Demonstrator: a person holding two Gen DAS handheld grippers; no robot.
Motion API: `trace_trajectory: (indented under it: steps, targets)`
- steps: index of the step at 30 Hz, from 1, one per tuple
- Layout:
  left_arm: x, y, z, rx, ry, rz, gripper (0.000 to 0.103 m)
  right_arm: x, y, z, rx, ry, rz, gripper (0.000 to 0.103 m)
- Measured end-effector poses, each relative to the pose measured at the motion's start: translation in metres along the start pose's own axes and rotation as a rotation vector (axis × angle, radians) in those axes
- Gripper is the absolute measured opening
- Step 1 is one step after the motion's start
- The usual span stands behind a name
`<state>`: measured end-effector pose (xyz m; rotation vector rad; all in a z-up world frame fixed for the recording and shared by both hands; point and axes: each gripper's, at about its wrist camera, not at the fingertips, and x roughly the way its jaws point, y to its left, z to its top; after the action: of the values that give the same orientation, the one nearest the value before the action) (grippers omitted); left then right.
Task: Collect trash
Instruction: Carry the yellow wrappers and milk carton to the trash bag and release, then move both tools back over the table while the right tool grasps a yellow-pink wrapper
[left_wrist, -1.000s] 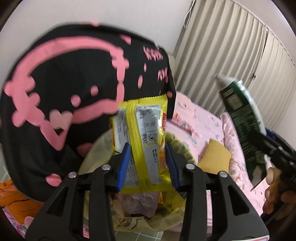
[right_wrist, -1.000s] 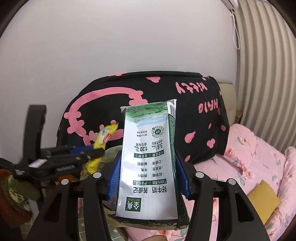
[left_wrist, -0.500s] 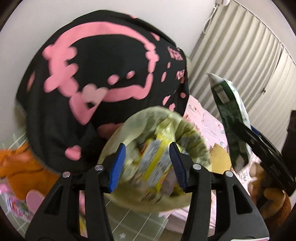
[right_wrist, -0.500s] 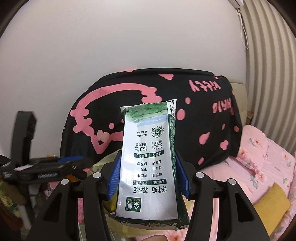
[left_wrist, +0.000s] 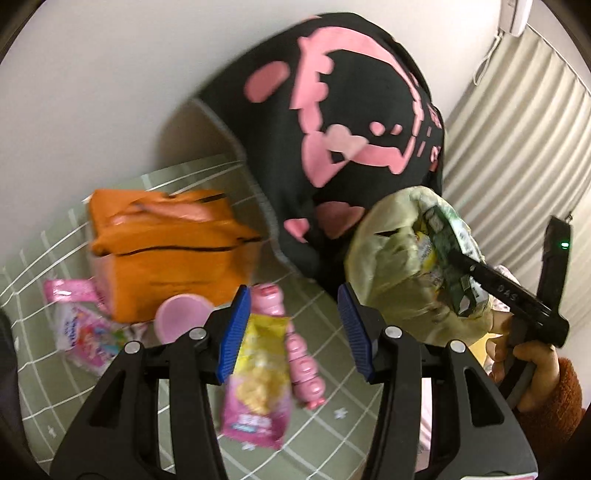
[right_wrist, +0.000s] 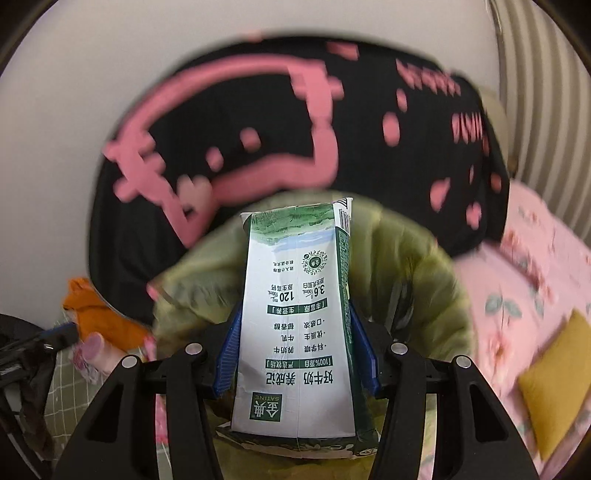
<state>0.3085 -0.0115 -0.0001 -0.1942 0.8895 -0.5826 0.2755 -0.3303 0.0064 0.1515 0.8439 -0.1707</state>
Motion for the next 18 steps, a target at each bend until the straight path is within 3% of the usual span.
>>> trace_trajectory:
  steps: [7,18]
  targets:
    - [-0.010,0.031,-0.016,-0.057,-0.001,0.039,0.047,0.011,-0.003,-0.003,0.014,0.038,-0.008,0.050]
    - [-0.026,0.066,-0.027,-0.108,-0.029,0.111,0.048,-0.033,0.018,-0.007,-0.060,-0.083,-0.052,0.051]
